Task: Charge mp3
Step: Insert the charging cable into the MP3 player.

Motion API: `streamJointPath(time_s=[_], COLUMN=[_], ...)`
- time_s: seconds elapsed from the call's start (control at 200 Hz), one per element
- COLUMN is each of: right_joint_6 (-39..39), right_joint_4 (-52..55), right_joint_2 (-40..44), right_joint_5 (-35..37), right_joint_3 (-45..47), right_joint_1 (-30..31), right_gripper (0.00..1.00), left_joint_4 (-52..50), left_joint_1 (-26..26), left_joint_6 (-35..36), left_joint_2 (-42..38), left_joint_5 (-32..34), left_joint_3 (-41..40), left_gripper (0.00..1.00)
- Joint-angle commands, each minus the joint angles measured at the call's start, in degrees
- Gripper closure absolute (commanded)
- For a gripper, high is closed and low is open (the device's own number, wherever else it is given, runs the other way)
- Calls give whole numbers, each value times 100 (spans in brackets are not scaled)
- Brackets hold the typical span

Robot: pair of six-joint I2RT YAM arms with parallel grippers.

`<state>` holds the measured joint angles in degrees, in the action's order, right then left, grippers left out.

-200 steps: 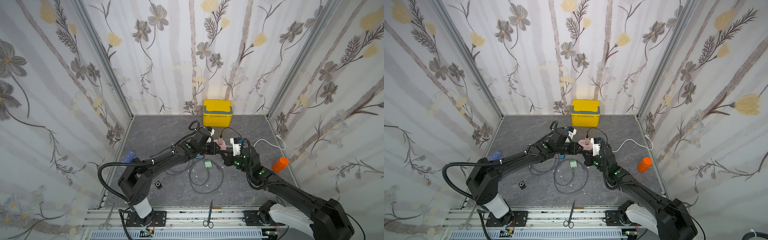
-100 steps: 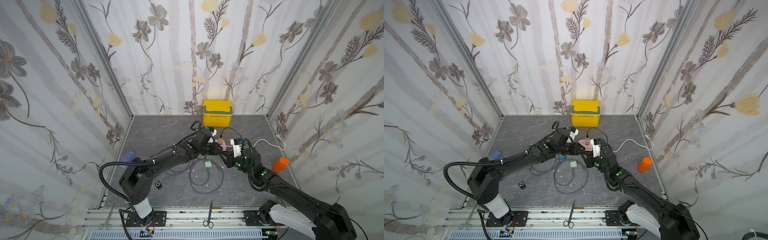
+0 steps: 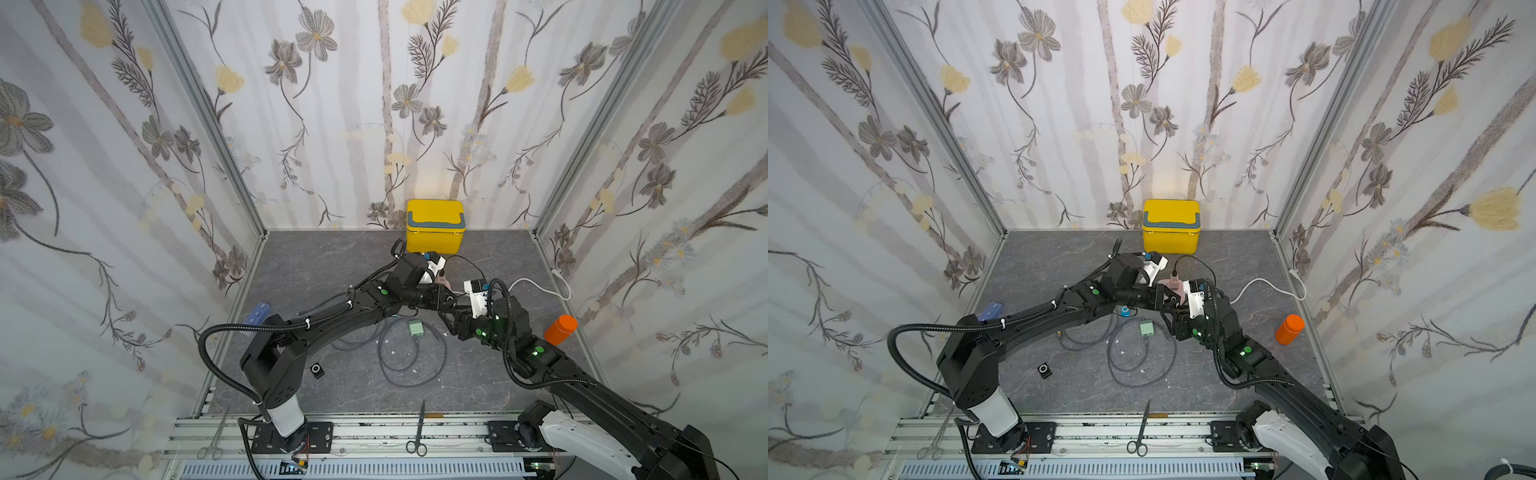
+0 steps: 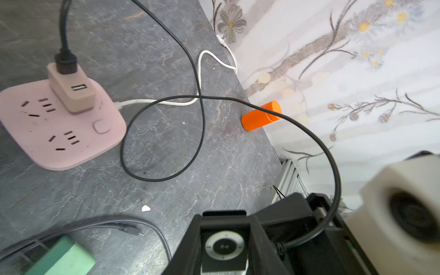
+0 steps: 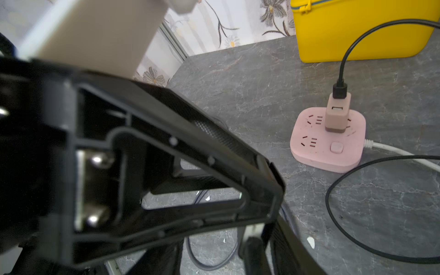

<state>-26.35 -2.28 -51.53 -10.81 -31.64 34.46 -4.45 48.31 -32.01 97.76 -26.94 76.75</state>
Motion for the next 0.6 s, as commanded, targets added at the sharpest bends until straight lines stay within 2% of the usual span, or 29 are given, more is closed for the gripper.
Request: streamJointPath(time_s=[0.0,0.06,0.185,0.435,0.52,0.594], right_joint_6=[-24,50,257,446,628,813], right_joint_4=[-63,64,546,1519,1846,2159], right_joint_2=[174,228,385,711,744,767], right_joint_5=[-229,-475,-1068,-1365,-1242,-894], right_joint_3=[112,89,-17,-385,-625,-939], right_joint_1=[-18,-18,-18,-32,-106,-411], right_gripper=[40,38,37,32,31,29], left_joint_4=[-270,-386,-914,-1617,-1715,-1709], left_joint_1=[-38,-80,-171,-229,-229,-226], left_joint_6=[287,292,413,838,927,996], left_joint_2=[-52,-38,59,408,558,627], left_joint_5=[98,301,1279,2478,2734,2911], left_joint_3=[210,264,526,1000,1149,1208], left_gripper=[100,100,100,100,100,100])
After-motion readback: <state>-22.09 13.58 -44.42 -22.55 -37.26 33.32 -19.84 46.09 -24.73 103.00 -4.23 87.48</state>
